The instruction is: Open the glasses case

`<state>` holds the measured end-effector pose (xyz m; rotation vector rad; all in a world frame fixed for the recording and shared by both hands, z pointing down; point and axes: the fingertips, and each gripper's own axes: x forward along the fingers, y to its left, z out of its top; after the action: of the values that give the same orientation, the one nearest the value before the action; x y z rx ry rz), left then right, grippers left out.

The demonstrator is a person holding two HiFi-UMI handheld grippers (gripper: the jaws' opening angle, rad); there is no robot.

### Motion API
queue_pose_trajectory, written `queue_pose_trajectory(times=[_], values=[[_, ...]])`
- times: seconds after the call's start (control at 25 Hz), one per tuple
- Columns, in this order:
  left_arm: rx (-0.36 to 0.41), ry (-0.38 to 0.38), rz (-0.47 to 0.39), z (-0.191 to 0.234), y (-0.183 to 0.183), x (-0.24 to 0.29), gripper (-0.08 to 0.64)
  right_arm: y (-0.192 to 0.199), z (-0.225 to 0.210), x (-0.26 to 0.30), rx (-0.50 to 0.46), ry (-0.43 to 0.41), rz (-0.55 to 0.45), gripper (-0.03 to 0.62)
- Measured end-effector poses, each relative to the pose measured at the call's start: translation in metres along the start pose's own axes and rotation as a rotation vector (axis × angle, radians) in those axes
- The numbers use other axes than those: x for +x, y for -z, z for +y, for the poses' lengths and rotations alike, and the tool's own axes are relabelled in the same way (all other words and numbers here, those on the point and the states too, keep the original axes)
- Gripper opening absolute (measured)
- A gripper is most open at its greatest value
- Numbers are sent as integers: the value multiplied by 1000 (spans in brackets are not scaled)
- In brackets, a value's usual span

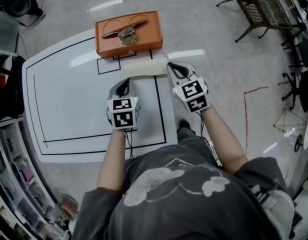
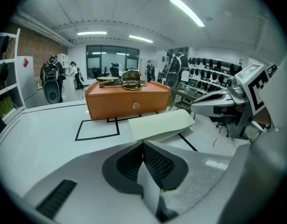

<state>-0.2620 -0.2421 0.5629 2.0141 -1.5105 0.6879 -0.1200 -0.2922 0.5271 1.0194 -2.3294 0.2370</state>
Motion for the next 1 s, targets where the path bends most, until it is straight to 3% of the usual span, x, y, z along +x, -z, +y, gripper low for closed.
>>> queue_pose_trajectory(times=[0.44,0.76,1.0], values=[[-2,-18,8,3,1,5,2,-5,-1,10,-76,-37,0,6],[-4,-21,7,3,1,5,2,3,20,15,-193,-150,22,234],[-2,-23,7,3,1,5,2,15,30,23,-306,-180,69,313]])
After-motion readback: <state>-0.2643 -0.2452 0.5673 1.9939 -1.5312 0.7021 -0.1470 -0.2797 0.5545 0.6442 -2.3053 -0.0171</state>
